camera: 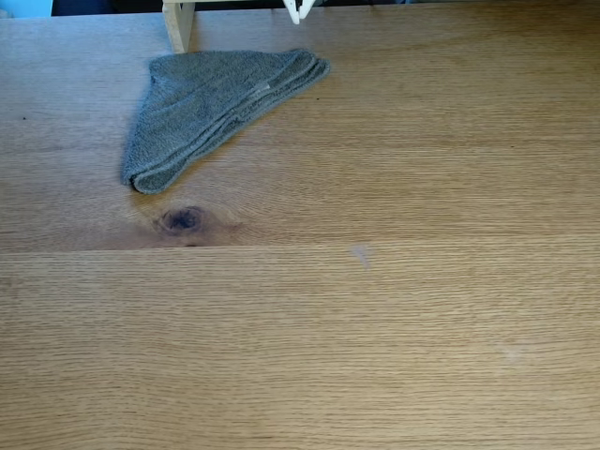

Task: Clean the area in front of the robot

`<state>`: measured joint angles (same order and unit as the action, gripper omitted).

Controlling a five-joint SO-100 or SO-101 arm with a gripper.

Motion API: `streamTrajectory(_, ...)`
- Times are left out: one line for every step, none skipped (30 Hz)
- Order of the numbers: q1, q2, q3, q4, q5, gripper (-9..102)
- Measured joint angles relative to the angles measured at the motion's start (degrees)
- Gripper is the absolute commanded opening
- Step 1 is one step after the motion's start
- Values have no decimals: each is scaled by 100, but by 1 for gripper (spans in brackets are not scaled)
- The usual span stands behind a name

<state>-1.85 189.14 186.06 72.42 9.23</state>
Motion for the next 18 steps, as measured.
streamTrajectory(0, 0, 0, -9, 0, 0)
streamTrajectory(0, -18, 0, -26, -18, 0)
streamTrajectory(0, -88, 0, -35, -202, 0)
streamTrajectory(-26, -158, 0, -35, -413, 0)
streamTrajectory(-62, -193, 0, -35, -562, 0)
streamTrajectory(-70, -229, 0, -35, -668, 0)
streamTrajectory(-70, -246, 0, -35, -712, 0)
streamTrajectory(-62, -264, 0, -35, -747, 0)
streamTrajectory(-53, -272, 0, -35, -765, 0)
streamTrajectory(-53, -272, 0, -35, -782, 0)
streamTrajectory(-53, -272, 0, -35, -791, 0)
streamTrajectory(-53, -272, 0, -35, -791, 0)
streamTrajectory(-53, -272, 0, -35, -791, 0)
streamTrajectory(-53, -272, 0, -35, -791, 0)
streamTrajectory(-53, -272, 0, -35, -791, 0)
streamTrajectory(-53, -272, 0, -35, -791, 0)
streamTrajectory(-53, -272, 0, -35, -791, 0)
streamTrajectory(-53, -272, 0, -35, -791, 0)
